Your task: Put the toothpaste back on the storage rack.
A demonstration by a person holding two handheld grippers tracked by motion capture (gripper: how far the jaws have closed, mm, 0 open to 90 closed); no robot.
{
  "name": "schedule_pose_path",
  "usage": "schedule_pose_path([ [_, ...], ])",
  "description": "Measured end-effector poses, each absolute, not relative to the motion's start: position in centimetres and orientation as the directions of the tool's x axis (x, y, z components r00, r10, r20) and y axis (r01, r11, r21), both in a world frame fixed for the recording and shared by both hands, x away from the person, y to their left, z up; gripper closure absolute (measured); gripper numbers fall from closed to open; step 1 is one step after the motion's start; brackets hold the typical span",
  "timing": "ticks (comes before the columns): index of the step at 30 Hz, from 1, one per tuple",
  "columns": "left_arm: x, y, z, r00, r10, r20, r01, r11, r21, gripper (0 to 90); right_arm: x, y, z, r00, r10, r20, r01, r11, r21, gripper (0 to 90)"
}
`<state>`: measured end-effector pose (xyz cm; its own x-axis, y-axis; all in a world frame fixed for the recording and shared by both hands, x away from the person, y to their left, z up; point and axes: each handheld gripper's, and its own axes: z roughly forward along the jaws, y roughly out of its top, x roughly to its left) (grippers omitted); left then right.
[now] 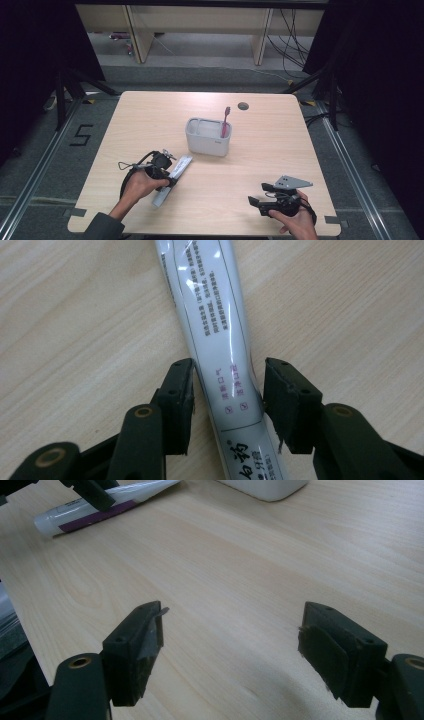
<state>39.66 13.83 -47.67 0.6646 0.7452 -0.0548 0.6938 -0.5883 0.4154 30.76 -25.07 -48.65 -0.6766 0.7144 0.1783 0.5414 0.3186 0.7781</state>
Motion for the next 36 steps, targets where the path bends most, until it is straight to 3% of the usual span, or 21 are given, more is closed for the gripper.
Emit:
schedule_pose_path([
  [14,40.2,12.8,-47.8,0.701,0.713,-0.030,0.678,-0.653,0.339,60.4,30.8,-25.1,-48.7,-0.679,0.709,0.189,0.545,0.314,0.777,26.4],
  [16,40.2,12.6,-47.9,0.709,0.705,-0.022,0.669,-0.663,0.335,61.1,30.6,-24.9,-48.8,-0.659,0.705,0.261,0.578,0.253,0.775,26.5],
  [24,40.3,12.6,-48.0,0.716,0.697,-0.027,0.666,-0.671,0.327,62.1,30.9,-25.1,-48.8,-0.676,0.706,0.212,0.549,0.289,0.785,26.6],
  [36,40.6,11.6,-48.0,0.737,0.676,0.003,0.649,-0.709,0.275,62.4,30.7,-24.9,-48.8,-0.667,0.704,0.246,0.580,0.283,0.764,26.7],
])
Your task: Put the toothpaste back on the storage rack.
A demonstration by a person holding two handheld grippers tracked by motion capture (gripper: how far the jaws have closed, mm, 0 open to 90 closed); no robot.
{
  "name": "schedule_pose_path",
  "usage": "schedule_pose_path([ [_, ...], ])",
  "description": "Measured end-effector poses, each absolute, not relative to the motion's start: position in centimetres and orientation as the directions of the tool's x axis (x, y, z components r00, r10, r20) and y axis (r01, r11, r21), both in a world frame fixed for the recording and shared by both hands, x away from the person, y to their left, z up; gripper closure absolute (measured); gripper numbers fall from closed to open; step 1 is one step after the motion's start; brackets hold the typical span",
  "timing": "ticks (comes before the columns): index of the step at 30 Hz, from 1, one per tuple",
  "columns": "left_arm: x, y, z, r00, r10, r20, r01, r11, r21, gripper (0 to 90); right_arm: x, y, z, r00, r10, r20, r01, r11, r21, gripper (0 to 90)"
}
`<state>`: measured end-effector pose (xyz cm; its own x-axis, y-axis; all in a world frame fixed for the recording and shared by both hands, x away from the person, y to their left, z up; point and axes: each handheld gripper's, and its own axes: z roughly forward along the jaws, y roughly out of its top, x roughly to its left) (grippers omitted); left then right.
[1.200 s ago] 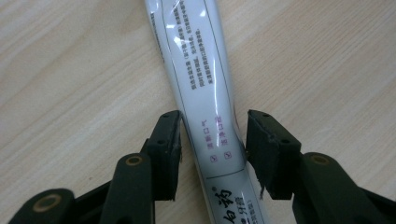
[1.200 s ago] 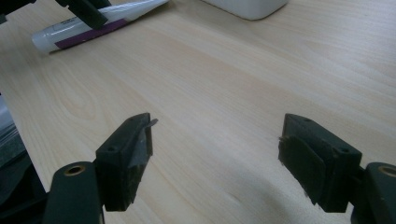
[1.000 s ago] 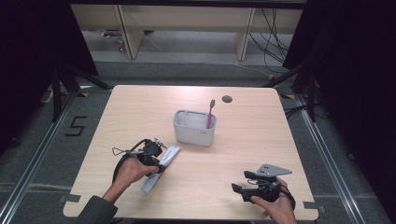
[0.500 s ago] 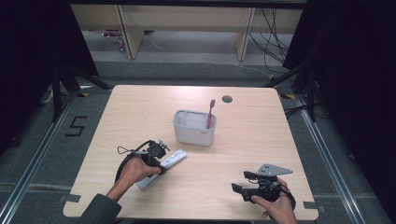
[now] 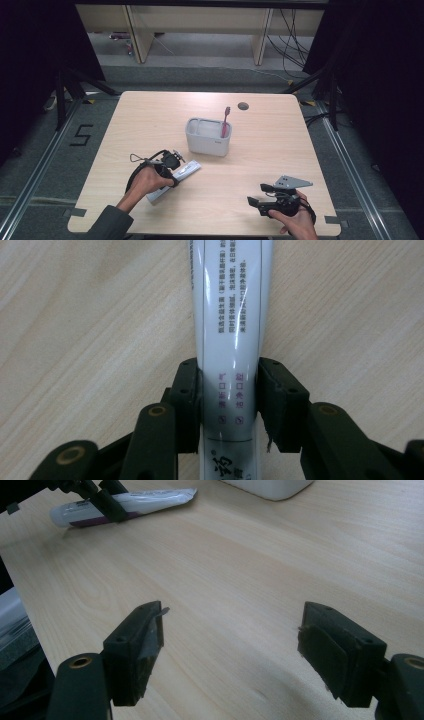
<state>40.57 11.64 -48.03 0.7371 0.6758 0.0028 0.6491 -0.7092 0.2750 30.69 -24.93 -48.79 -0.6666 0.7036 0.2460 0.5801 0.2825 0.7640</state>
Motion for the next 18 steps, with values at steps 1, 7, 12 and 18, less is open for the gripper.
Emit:
schedule_pose_path([
  [1,40.59,11.58,-48.03,0.737,0.676,0.005,0.650,-0.711,0.270,62.3,30.69,-24.91,-48.82,-0.665,0.705,0.247,0.579,0.278,0.766,26.7],
  [7,40.74,11.29,-48.09,0.748,0.664,0.015,0.639,-0.726,0.255,62.2,30.68,-24.87,-48.88,-0.659,0.705,0.262,0.591,0.270,0.760,26.7],
  [12,40.82,11.23,-48.08,0.753,0.658,0.012,0.635,-0.731,0.249,62.8,30.70,-24.92,-48.83,-0.661,0.706,0.253,0.587,0.277,0.761,26.7],
  [18,40.80,11.08,-47.81,0.775,0.631,0.019,0.610,-0.756,0.239,66.8,30.67,-24.93,-48.83,-0.652,0.712,0.259,0.598,0.274,0.754,26.7],
])
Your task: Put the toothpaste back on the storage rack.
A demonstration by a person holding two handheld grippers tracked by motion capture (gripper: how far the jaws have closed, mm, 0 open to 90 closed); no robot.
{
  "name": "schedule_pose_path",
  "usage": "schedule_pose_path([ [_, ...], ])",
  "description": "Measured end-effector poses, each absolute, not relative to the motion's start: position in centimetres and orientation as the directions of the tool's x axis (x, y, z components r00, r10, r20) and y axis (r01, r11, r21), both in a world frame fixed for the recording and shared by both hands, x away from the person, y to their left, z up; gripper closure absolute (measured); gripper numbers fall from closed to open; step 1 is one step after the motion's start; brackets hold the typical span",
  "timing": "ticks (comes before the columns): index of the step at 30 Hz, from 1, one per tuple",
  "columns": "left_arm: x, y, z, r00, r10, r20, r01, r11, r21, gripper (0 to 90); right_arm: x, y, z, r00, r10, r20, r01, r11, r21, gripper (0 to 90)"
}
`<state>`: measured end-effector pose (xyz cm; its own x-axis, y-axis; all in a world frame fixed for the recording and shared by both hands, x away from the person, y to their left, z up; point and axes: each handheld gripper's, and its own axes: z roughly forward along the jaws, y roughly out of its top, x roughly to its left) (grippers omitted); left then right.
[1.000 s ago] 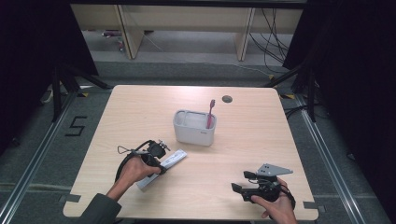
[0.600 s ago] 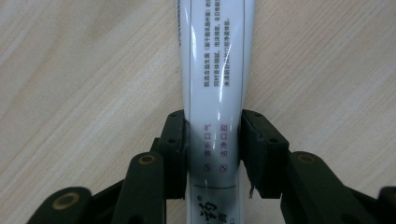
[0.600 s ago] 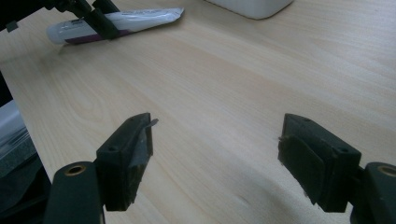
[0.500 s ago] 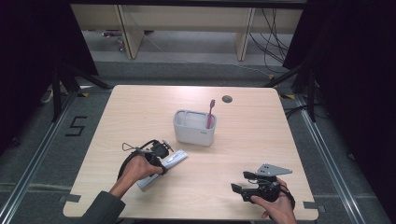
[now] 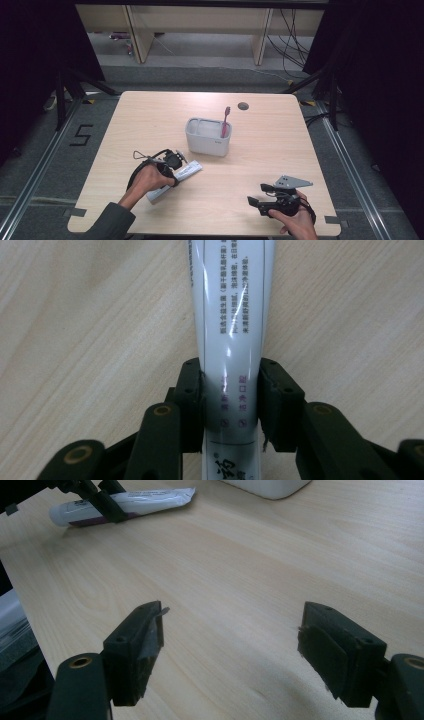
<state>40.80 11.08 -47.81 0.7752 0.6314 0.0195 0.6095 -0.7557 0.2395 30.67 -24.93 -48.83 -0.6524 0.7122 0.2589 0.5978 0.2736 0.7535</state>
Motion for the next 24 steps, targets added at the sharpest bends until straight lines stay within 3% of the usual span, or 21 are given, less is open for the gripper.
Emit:
schedule_pose_path([
  [12,40.4,10.6,-47.5,0.811,0.583,0.051,0.555,-0.794,0.246,70.9,30.8,-25.1,-48.9,-0.660,0.711,0.244,0.585,0.282,0.761,26.8],
  [24,39.2,11.4,-45.8,0.821,0.570,0.038,0.505,-0.756,0.417,71.4,31.0,-25.3,-49.0,-0.665,0.712,0.226,0.563,0.279,0.778,26.8],
])
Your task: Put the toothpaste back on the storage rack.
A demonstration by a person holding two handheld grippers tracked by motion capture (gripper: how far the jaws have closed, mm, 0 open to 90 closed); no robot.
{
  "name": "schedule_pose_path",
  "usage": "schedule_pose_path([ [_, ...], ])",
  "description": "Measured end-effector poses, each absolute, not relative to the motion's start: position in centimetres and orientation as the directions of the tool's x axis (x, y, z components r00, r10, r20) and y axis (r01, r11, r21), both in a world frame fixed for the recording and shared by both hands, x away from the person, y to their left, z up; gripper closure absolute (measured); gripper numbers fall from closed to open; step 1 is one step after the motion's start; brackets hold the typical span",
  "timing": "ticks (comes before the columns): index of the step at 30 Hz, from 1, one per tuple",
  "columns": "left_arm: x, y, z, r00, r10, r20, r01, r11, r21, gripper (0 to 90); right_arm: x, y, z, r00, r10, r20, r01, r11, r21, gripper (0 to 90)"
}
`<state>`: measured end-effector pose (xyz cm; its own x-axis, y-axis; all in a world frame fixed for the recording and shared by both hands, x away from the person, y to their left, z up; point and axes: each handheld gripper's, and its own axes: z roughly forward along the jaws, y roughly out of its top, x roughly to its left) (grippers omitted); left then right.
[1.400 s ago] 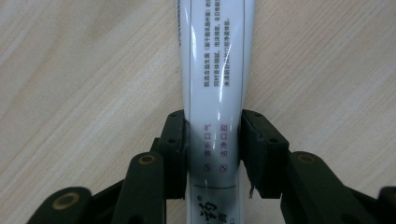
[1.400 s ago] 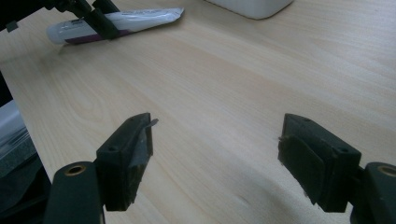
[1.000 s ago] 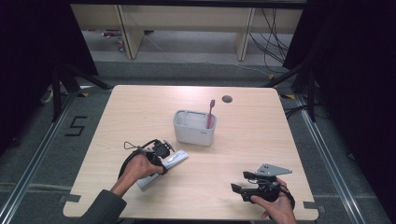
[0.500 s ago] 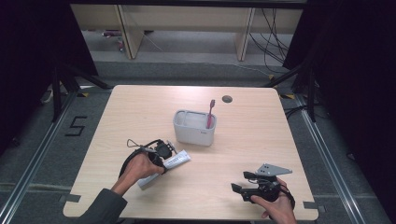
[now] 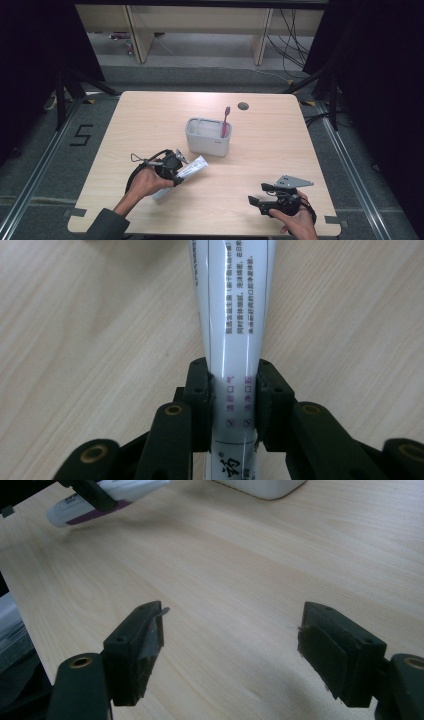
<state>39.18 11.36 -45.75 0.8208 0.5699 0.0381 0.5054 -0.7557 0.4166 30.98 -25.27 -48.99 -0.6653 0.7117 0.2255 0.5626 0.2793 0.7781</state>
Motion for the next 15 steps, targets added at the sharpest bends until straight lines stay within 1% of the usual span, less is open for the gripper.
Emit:
schedule_pose_path([
  [2,38.7,11.5,-45.4,0.800,0.600,0.010,0.528,-0.711,0.465,71.4,31.0,-25.3,-49.0,-0.666,0.712,0.224,0.562,0.280,0.778,26.8],
  [3,38.6,11.6,-45.2,0.793,0.609,0.004,0.531,-0.694,0.485,71.5,30.9,-25.2,-49.0,-0.658,0.713,0.243,0.576,0.269,0.772,26.8],
  [4,38.6,11.8,-45.0,0.805,0.593,0.015,0.503,-0.696,0.512,71.4,31.1,-25.3,-49.1,-0.667,0.707,0.236,0.566,0.275,0.777,26.8],
  [12,38.4,12.3,-43.1,0.791,0.612,-0.014,0.478,-0.603,0.639,71.5,31.0,-25.4,-49.1,-0.661,0.717,0.222,0.563,0.278,0.778,26.8],
  [13,38.4,12.3,-42.9,0.783,0.621,-0.029,0.485,-0.582,0.653,71.5,31.1,-25.4,-49.1,-0.660,0.718,0.220,0.563,0.280,0.777,26.8],
  [15,38.4,12.4,-42.6,0.778,0.628,-0.028,0.478,-0.562,0.675,71.5,30.9,-25.2,-49.1,-0.643,0.718,0.265,0.598,0.256,0.759,26.8],
])
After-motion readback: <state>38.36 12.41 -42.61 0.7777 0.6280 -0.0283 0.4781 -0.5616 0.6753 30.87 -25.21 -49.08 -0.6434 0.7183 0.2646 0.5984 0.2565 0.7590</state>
